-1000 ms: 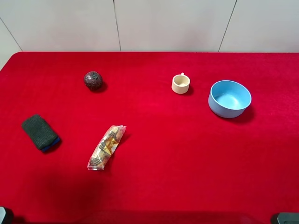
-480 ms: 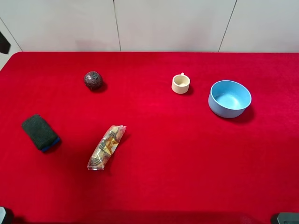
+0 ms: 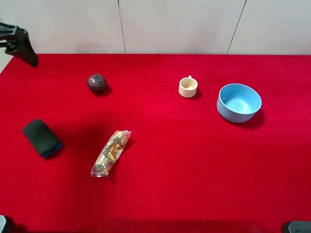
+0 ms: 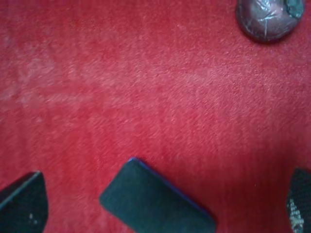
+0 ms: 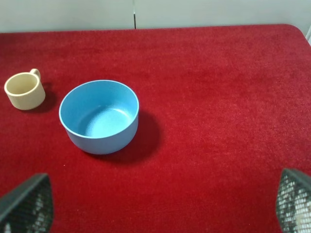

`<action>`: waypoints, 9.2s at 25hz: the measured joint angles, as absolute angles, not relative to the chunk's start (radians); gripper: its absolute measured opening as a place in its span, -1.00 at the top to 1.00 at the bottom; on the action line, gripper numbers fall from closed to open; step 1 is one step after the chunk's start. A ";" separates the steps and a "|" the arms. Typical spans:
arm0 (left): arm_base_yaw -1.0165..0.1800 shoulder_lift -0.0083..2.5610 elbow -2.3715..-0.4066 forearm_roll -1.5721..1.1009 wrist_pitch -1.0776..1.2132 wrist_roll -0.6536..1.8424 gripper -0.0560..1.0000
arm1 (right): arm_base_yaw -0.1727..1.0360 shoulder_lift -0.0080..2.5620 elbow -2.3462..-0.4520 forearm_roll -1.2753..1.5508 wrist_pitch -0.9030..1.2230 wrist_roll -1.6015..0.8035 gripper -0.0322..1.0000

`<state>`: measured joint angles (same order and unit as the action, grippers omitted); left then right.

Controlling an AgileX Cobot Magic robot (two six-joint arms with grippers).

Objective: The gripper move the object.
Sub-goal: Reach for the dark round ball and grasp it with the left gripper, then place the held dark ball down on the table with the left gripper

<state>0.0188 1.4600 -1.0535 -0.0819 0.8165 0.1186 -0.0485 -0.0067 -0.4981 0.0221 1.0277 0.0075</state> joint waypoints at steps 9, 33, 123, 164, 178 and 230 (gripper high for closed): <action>0.019 1.621 -1.135 -0.141 0.774 0.147 -0.95 | -0.048 -0.007 -0.498 0.022 1.028 0.007 -0.41; -0.225 1.875 -1.298 -0.117 0.681 0.153 -0.94 | -0.048 -0.007 -0.498 0.022 1.028 0.007 -0.41; -0.293 2.138 -1.834 -0.122 1.122 0.130 -0.24 | -0.048 -0.007 -0.498 0.022 1.028 0.007 -0.41; -0.958 2.134 -1.949 -0.122 1.187 0.059 -0.24 | -0.048 -0.007 -0.498 0.022 1.028 0.007 -0.41; -1.028 2.293 -2.081 -0.131 1.186 0.031 -0.24 | -0.048 -0.007 -0.498 0.022 1.028 0.007 -0.41; -1.077 2.574 -2.295 -0.051 1.026 0.045 -0.24 | -0.048 -0.007 -0.498 0.022 1.028 0.007 -0.41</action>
